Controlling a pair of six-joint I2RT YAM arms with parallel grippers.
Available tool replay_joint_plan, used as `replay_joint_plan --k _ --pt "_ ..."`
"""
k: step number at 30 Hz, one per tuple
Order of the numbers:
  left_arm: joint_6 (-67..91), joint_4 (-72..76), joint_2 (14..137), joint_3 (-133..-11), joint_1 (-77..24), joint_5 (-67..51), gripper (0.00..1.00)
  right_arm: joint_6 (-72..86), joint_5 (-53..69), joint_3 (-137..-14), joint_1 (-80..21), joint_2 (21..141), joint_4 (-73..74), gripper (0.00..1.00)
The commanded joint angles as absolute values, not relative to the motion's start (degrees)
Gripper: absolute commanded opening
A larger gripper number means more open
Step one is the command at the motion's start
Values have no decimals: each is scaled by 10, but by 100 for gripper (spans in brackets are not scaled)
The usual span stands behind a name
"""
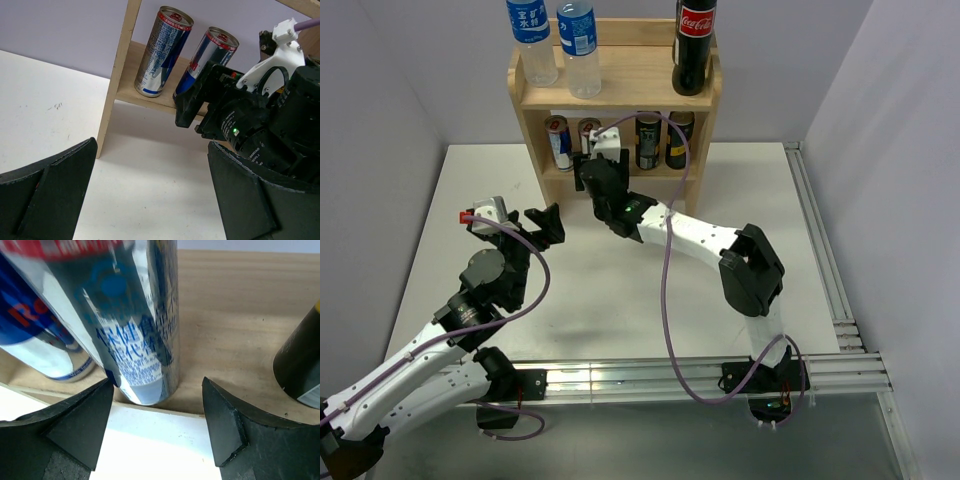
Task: Place and organize the beverage onto the shelf
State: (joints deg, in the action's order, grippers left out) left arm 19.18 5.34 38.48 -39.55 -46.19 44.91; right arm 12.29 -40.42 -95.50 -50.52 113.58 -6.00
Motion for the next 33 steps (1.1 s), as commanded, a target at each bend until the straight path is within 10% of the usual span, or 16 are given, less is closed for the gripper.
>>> replay_joint_plan --k 1,12,33 --pt "189 65 386 -406 -459 453 99 122 -408 -945 -511 1096 -74 78" --pt "192 55 387 -413 -459 460 99 116 -435 -854 -556 999 -83 78" --pt "216 -39 379 -505 -461 433 99 140 -631 -547 -671 375 143 89"
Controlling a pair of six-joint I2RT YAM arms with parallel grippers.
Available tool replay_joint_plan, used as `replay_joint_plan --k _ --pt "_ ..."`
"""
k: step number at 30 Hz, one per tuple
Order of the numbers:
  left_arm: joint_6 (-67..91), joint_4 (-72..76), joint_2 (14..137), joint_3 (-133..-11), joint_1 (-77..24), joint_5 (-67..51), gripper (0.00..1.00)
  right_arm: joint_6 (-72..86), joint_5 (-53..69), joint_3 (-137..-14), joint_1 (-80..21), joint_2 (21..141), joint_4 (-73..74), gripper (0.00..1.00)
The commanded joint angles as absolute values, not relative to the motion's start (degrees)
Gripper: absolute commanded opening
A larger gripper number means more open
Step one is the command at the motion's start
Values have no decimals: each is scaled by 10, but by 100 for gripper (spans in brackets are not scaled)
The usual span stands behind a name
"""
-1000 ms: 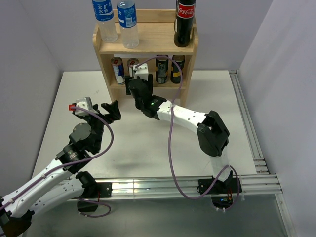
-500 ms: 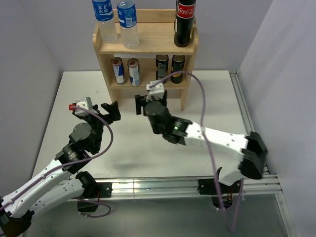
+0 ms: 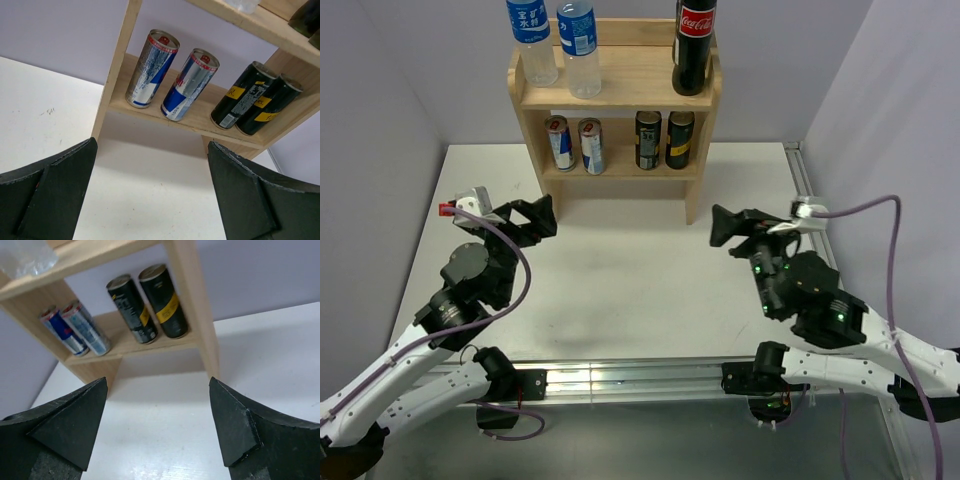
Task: Place and organize the beverage onto the shelf
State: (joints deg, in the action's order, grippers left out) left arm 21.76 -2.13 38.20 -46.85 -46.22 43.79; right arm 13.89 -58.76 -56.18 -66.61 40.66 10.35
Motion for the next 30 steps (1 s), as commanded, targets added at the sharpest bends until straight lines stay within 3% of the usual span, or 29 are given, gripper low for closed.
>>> replay_joint_plan --k 1,18,21,30 --pt "214 -41 379 -512 -461 432 99 135 -632 -543 -671 367 141 90" --pt "204 -58 380 -529 -461 419 99 115 -617 -539 -671 356 132 90" --pt "203 -55 378 -526 -461 418 99 111 -595 -545 -671 364 128 98" --pt "204 -50 375 -518 -461 415 99 82 -512 -543 -671 362 97 100"
